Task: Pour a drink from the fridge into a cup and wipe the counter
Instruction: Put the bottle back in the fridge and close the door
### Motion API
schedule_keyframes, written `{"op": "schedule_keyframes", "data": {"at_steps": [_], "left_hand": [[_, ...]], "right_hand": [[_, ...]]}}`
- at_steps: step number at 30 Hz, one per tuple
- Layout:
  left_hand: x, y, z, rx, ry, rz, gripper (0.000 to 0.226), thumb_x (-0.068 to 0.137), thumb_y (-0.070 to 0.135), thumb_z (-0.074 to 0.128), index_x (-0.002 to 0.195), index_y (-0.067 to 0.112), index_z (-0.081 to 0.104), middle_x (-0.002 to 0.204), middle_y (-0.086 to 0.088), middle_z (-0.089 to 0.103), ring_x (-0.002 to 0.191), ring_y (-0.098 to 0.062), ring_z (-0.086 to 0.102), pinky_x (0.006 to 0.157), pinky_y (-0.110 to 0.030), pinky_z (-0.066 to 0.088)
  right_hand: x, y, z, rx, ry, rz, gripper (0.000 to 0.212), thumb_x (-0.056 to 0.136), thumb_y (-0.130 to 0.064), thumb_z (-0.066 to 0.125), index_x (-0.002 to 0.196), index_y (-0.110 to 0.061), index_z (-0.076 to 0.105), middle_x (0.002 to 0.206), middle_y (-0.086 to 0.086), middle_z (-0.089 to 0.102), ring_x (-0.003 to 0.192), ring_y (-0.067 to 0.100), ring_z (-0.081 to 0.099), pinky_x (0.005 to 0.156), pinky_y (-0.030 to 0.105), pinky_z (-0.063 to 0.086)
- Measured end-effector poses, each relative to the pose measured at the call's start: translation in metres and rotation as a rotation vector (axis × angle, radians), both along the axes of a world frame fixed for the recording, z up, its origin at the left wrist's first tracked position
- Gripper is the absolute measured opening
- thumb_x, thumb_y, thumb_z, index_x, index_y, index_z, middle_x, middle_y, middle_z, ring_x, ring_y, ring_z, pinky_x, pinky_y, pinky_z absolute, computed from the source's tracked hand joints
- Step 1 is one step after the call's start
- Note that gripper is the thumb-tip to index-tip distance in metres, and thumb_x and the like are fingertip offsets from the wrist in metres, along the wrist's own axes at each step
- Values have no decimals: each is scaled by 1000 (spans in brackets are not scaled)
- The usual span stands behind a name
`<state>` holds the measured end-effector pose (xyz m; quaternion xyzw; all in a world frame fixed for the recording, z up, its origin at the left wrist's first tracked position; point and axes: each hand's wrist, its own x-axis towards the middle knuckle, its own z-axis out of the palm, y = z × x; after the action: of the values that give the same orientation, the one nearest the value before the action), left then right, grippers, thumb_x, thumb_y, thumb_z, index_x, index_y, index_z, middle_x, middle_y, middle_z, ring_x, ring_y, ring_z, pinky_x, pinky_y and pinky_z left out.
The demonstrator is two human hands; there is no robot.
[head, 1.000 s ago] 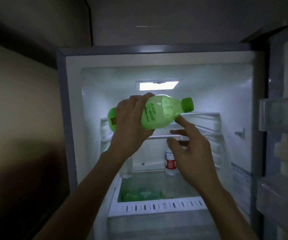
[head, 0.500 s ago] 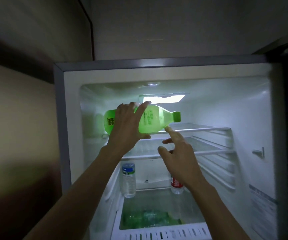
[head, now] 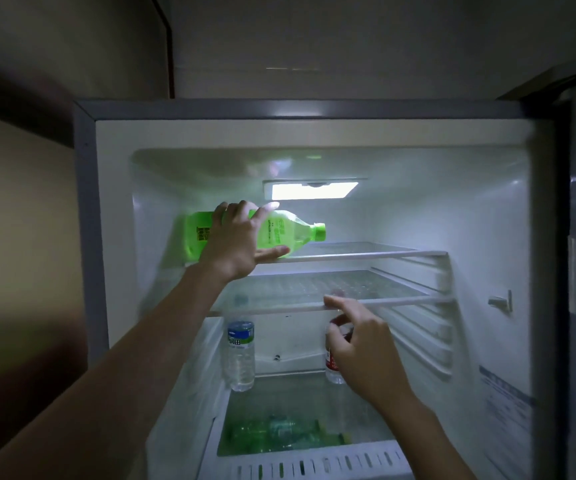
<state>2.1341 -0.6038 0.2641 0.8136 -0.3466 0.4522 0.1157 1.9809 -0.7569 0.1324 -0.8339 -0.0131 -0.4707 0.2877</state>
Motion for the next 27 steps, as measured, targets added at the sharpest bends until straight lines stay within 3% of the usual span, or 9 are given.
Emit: {"op": "schedule_keyframes", "data": {"at_steps": [4, 7, 10, 18, 20, 23, 27], "left_hand": [[6, -1, -2, -16, -1, -22, 79, 79, 65, 60, 145, 26, 40, 127, -8, 49, 119, -28, 42, 115, -43, 19], [7, 0, 0, 0, 24, -8, 78, 81, 64, 60, 145, 26, 38, 129, -9, 47, 121, -28, 41, 114, -42, 19], [5, -2, 1, 27, 19, 29, 79, 81, 67, 56, 146, 28, 36, 130, -9, 47, 122, -28, 42, 111, -40, 21], [-14, -5, 15, 86, 157, 91, 83, 83, 64, 57, 151, 26, 28, 142, -9, 41, 134, -26, 35, 114, -39, 19], [-21, -8, 16, 77, 143, 70, 83, 86, 59, 58, 152, 20, 27, 146, -9, 41, 136, -27, 35, 115, -37, 20], [-38, -6, 11, -28, 83, -19, 67, 91, 42, 61, 145, 9, 40, 139, -14, 49, 129, -29, 42, 110, -36, 29], [-72, 2, -10, -92, 60, -49, 29, 90, 24, 60, 115, 9, 63, 115, -10, 59, 111, -25, 51, 91, -35, 43]], "right_hand": [[-2, -4, -6, -18, -8, 11, 42, 88, -7, 59, 128, -20, 61, 130, -9, 60, 113, 2, 56, 100, 23, 47], [-1, -3, -5, -34, 2, 7, 41, 89, -6, 58, 128, -19, 60, 131, -9, 59, 117, -2, 52, 102, 7, 36], [0, -2, -4, -53, 15, -9, 41, 89, -4, 57, 128, -18, 60, 131, -9, 57, 114, -7, 46, 92, -9, 22], [-3, -1, 1, -102, 60, -23, 37, 92, -7, 55, 126, -17, 62, 134, -6, 58, 91, -20, 44, 77, -12, 27], [-8, -1, 5, -113, 86, -21, 36, 92, -8, 54, 126, -17, 62, 134, -5, 57, 88, -17, 49, 73, -11, 28], [-18, -2, 10, -131, 109, -27, 35, 93, -9, 53, 125, -18, 62, 131, -2, 59, 95, 4, 59, 69, -8, 32], [-30, -6, 12, -138, 107, -68, 32, 90, -12, 54, 120, -19, 66, 122, -2, 65, 92, 8, 61, 74, 5, 40]]}}
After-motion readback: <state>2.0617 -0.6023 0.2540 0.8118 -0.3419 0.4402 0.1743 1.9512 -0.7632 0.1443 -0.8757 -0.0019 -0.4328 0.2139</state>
